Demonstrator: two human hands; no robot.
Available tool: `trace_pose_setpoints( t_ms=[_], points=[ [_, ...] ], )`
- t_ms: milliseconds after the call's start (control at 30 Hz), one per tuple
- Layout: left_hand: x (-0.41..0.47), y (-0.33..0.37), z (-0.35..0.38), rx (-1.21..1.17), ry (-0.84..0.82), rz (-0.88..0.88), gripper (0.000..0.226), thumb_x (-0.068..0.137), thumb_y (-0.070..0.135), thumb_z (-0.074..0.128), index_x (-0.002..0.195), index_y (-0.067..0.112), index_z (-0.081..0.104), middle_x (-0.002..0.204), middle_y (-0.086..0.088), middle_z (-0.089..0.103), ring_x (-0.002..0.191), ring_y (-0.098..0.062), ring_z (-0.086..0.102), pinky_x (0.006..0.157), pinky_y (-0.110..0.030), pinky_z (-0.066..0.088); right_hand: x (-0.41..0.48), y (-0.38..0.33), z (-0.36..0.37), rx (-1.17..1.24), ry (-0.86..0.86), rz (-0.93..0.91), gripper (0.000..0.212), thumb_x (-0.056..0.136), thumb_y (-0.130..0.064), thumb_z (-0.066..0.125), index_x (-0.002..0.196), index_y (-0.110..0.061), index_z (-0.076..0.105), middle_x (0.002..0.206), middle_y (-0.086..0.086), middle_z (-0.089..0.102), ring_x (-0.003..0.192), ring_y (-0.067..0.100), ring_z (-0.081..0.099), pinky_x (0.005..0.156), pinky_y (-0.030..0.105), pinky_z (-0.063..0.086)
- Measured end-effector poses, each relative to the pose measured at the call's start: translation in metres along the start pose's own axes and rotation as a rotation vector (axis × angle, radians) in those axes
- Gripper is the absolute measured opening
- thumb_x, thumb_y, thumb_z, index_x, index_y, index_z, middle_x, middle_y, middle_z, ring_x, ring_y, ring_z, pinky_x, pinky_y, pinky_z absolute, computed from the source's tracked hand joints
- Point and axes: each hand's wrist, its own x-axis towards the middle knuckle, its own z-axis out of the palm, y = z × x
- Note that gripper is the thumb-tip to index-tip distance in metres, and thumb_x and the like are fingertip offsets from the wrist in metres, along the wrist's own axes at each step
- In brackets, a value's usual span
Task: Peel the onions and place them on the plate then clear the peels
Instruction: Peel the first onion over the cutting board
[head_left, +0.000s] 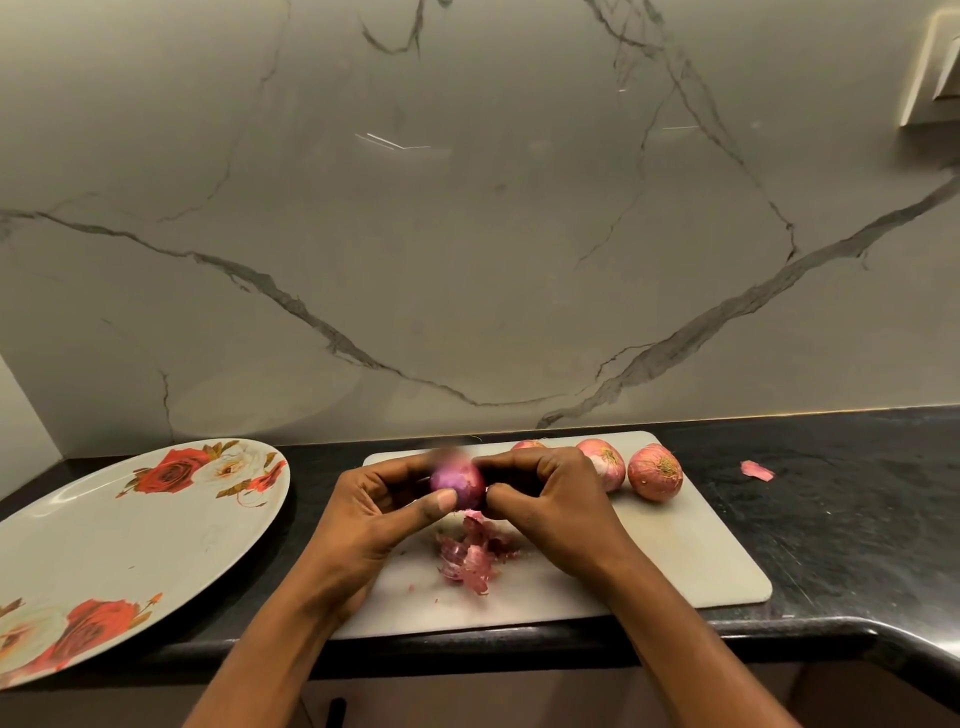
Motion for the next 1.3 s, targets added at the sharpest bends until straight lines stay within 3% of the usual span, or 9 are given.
trace_pose_setpoints(
  t_ms=[100, 167, 267, 467, 633, 733, 900, 1033, 1300],
  points=[
    [0.0002, -0.0001, 0.0011, 0.012, 0.007, 0.005, 0.051, 0.078, 0.001, 0.079, 0.128, 0.009, 0.072, 0.123, -0.009, 0.077, 0.119, -0.024, 0.073, 0.097, -0.029, 0.060, -0.0002, -0.0019, 0.0010, 0.061, -0.018, 0.025, 0.025, 0.092, -0.030, 0.081, 0.117, -0.028, 0.081, 0.104, -0.010, 0.081, 0.100, 0.011, 0.078, 0.090, 0.038, 0.065],
    [0.0003, -0.0004, 0.0010, 0.022, 0.007, 0.005, 0.051, 0.076, 0.003, 0.080, 0.126, 0.011, 0.073, 0.123, -0.008, 0.078, 0.119, -0.023, 0.073, 0.094, -0.028, 0.060, -0.0005, -0.0032, 0.0016, 0.054, -0.021, 0.027, 0.033, 0.088, -0.042, 0.085, 0.117, -0.027, 0.081, 0.105, -0.010, 0.081, 0.100, 0.009, 0.077, 0.089, 0.037, 0.065],
    [0.0013, -0.0015, -0.0001, 0.033, -0.005, 0.000, 0.051, 0.077, 0.003, 0.081, 0.127, 0.011, 0.074, 0.124, -0.009, 0.077, 0.121, -0.025, 0.072, 0.098, -0.032, 0.060, 0.0000, -0.0012, 0.0009, 0.014, -0.018, 0.022, 0.035, 0.087, -0.037, 0.086, 0.119, -0.025, 0.081, 0.107, -0.010, 0.081, 0.101, 0.006, 0.076, 0.090, 0.034, 0.064],
    [0.0001, -0.0020, -0.0016, -0.001, -0.007, 0.000, 0.050, 0.081, 0.000, 0.079, 0.131, 0.006, 0.072, 0.126, -0.012, 0.076, 0.122, -0.028, 0.071, 0.107, -0.037, 0.055, 0.0004, 0.0004, -0.0005, -0.029, -0.009, -0.004, 0.034, 0.091, -0.008, 0.071, 0.119, -0.022, 0.081, 0.104, -0.008, 0.081, 0.097, 0.009, 0.078, 0.089, 0.034, 0.065],
    [0.0011, -0.0033, -0.0017, -0.003, 0.007, 0.007, 0.051, 0.080, 0.000, 0.080, 0.130, 0.008, 0.072, 0.126, -0.012, 0.076, 0.121, -0.028, 0.071, 0.105, -0.036, 0.056, 0.0007, 0.0024, 0.0019, 0.038, 0.003, 0.018, 0.028, 0.095, -0.020, 0.074, 0.122, -0.024, 0.079, 0.109, -0.009, 0.081, 0.102, 0.010, 0.077, 0.089, 0.038, 0.065],
    [0.0031, -0.0043, -0.0020, -0.002, 0.048, 0.032, 0.051, 0.079, 0.000, 0.081, 0.128, 0.009, 0.073, 0.125, -0.011, 0.076, 0.119, -0.029, 0.072, 0.100, -0.033, 0.059, 0.0008, 0.0014, 0.0027, 0.087, 0.031, 0.046, 0.039, 0.091, -0.034, 0.083, 0.128, -0.025, 0.076, 0.117, -0.006, 0.079, 0.106, 0.010, 0.076, 0.090, 0.040, 0.065],
    [0.0028, -0.0049, -0.0006, 0.026, 0.106, 0.052, 0.057, 0.072, 0.005, 0.087, 0.127, 0.011, 0.073, 0.124, -0.008, 0.077, 0.114, -0.027, 0.075, 0.096, -0.037, 0.061, -0.0010, -0.0011, 0.0022, 0.001, 0.057, -0.017, 0.020, 0.086, -0.029, 0.087, 0.104, -0.023, 0.078, 0.098, -0.008, 0.078, 0.097, 0.008, 0.076, 0.086, 0.031, 0.065],
    [0.0027, -0.0062, -0.0008, 0.052, 0.092, 0.041, 0.056, 0.071, 0.004, 0.090, 0.125, 0.014, 0.075, 0.126, -0.010, 0.076, 0.115, -0.031, 0.074, 0.099, -0.048, 0.059, -0.0006, -0.0005, 0.0030, -0.045, 0.028, -0.045, 0.019, 0.088, -0.030, 0.085, 0.104, -0.023, 0.078, 0.099, -0.008, 0.077, 0.097, 0.009, 0.075, 0.087, 0.032, 0.065],
    [0.0021, -0.0054, -0.0007, 0.083, 0.096, 0.043, 0.055, 0.069, 0.007, 0.092, 0.121, 0.016, 0.076, 0.124, -0.008, 0.076, 0.113, -0.031, 0.075, 0.093, -0.042, 0.063, 0.0021, 0.0062, 0.0026, -0.052, 0.012, -0.048, 0.007, 0.096, -0.025, 0.078, 0.102, -0.022, 0.081, 0.094, -0.006, 0.078, 0.090, 0.016, 0.077, 0.082, 0.044, 0.065]
  ],
)
